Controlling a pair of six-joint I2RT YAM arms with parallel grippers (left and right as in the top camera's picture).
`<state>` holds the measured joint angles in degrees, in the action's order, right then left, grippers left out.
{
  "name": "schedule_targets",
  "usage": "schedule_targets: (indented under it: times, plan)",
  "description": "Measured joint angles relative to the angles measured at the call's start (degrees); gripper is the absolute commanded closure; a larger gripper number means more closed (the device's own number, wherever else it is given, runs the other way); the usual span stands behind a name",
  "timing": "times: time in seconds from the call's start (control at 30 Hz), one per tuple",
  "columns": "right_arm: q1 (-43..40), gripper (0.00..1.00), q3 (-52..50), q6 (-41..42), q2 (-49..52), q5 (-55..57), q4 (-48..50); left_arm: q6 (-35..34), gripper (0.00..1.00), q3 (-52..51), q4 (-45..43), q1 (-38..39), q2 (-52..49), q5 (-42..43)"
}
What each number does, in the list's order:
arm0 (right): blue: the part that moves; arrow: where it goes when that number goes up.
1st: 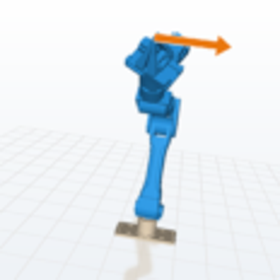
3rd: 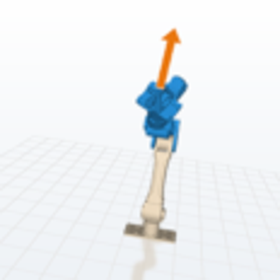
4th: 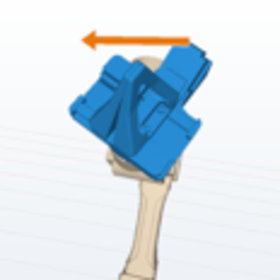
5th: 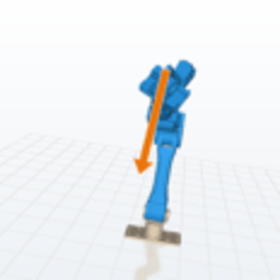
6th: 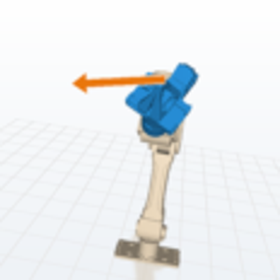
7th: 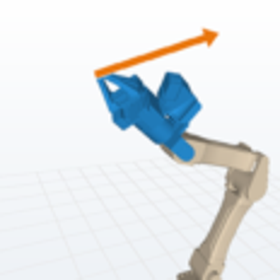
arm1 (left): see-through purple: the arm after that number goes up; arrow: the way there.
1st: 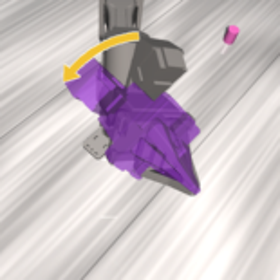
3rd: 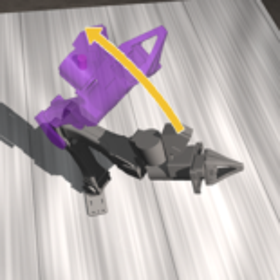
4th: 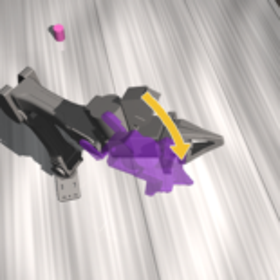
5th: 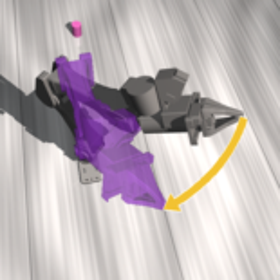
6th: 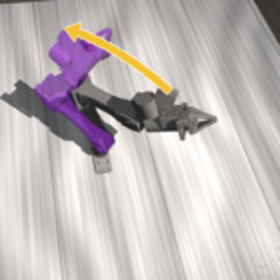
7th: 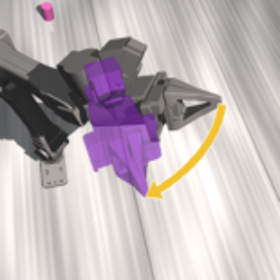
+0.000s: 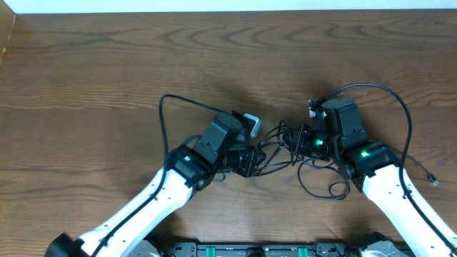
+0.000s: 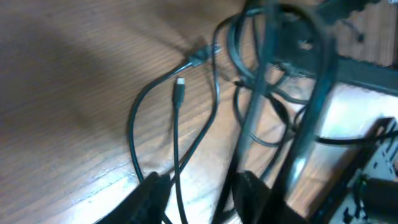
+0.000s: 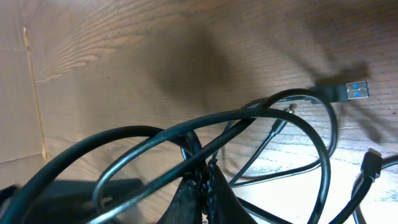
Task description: Untangle cables
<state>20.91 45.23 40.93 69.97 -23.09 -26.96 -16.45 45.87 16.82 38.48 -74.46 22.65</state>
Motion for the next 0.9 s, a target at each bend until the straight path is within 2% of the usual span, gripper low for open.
schedule_targets:
  times: [0.13,0.33,0.47,0.7,0.9]
  plan:
    - [0.0,0.99,0.0,0.0,0.0,-0.3,0.0,-0.3,0.92,0.0,-0.2,0.0,-1.7,-0.7]
    - [0.0,0.99,0.0,-0.2,0.0,-0.5,0.0,-0.1,0.92,0.0,-0.3,-0.1,-0.1,-3.3]
    - [0.0,0.99,0.0,-1.5,0.0,1.3,-0.7,0.0,0.92,0.0,-0.2,-1.7,4.7,-4.1]
    - [0.0,0.99,0.0,-2.4,0.0,10.5,-8.8,-1.6,0.92,0.0,2.9,-10.7,14.3,-9.9]
    - [0.0,0.99,0.0,-2.3,0.0,19.8,-16.1,-3.5,0.92,0.0,4.7,-17.0,17.3,-12.4]
